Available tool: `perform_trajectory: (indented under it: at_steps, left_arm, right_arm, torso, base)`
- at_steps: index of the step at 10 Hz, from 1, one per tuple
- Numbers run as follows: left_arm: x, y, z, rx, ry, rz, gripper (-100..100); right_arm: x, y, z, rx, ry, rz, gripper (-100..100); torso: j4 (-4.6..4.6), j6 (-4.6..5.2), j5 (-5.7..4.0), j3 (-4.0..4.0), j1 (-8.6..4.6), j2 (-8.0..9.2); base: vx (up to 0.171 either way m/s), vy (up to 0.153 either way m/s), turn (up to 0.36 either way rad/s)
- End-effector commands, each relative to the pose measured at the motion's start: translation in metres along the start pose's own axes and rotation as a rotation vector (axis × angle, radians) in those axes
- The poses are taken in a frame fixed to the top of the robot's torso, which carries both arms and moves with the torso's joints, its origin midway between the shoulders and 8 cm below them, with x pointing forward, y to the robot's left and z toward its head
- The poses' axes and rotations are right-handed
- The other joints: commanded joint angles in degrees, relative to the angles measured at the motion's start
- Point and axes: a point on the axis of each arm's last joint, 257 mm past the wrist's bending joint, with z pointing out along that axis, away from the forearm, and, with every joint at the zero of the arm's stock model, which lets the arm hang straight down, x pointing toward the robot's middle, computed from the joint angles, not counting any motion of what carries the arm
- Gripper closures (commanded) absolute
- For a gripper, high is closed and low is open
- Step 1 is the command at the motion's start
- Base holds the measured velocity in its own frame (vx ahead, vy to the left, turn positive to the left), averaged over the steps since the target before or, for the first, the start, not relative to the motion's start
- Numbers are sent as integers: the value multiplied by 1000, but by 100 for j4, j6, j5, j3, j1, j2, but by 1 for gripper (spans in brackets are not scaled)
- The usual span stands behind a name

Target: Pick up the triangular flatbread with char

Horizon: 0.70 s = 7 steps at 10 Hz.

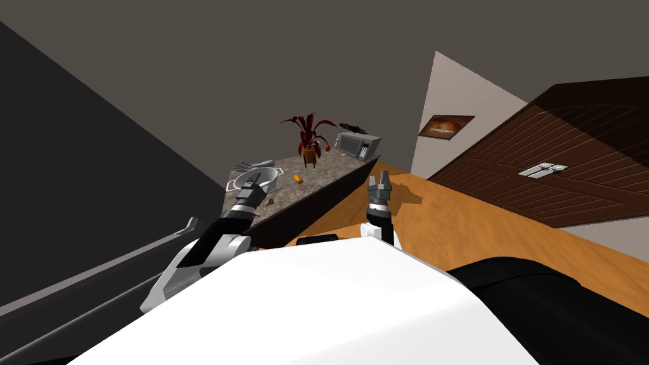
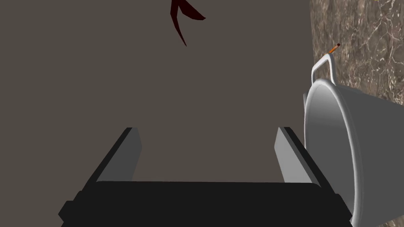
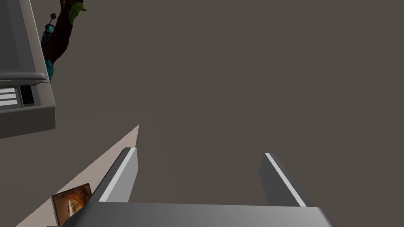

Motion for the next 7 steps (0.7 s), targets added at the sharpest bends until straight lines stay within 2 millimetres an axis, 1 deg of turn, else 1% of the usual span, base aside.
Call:
perform_trajectory:
  at_steps: [1, 2, 3, 4, 6, 7]
  left_arm:
    - [-2, 11, 1, -47, 1, -4, -100]
    - [-3, 14, 1, -69, 8, -9, -100]
    - [-3, 21, 0, -95, 6, -9, -100]
    - [-4, 23, 0, -102, 5, -9, -100]
    - [-6, 33, -1, -155, 9, -12, -100]
    - [-7, 39, -2, -184, 13, -15, -100]
  right_arm:
    - [0, 0, 0, 0, 0, 0, 0]
    - [0, 0, 0, 0, 0, 0, 0]
    - [0, 0, 0, 0, 0, 0, 0]
    - [0, 0, 0, 0, 0, 0, 0]
    - [0, 0, 0, 0, 0, 0, 0]
    - [0, 0, 0, 0, 0, 0, 0]
  torso:
    - [0, 0, 0, 0, 0, 0]
    - [0, -2, 0, -1, -6, -3]
    - [-1, 0, -1, -2, -6, -3]
    - [-1, -2, -1, -2, -9, -4]
    - [-2, 0, -4, -5, -22, -8]
    - [-1, -2, -3, -4, -18, -7]
  base:
    - [-31, 69, -71]
    - [-31, 66, -117]
    - [-30, 59, -68]
    - [-14, 21, 0]
    - [-24, 35, -102]
    - [-26, 70, -132]
